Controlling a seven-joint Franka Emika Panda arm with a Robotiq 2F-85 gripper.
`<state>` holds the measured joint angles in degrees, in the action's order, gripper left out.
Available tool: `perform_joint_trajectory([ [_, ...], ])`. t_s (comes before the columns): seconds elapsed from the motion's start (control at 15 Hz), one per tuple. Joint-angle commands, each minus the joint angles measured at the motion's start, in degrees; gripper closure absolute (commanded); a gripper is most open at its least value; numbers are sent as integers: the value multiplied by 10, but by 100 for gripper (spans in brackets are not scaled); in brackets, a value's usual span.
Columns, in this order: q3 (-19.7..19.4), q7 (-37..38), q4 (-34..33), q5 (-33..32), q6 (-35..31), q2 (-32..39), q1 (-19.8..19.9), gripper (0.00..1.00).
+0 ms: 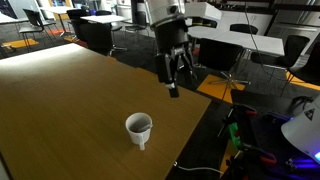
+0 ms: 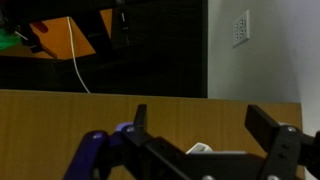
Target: Take the marker out of the mug and put it on the table
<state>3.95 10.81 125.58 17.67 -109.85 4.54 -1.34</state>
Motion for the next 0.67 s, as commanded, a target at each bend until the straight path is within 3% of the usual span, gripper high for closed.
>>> perform_joint_trajectory([
  [0.0, -10, -16, -69, 41, 14, 74, 3, 0],
  [0.6, -15, 33, -174, 36, 46, 194, -3, 0],
])
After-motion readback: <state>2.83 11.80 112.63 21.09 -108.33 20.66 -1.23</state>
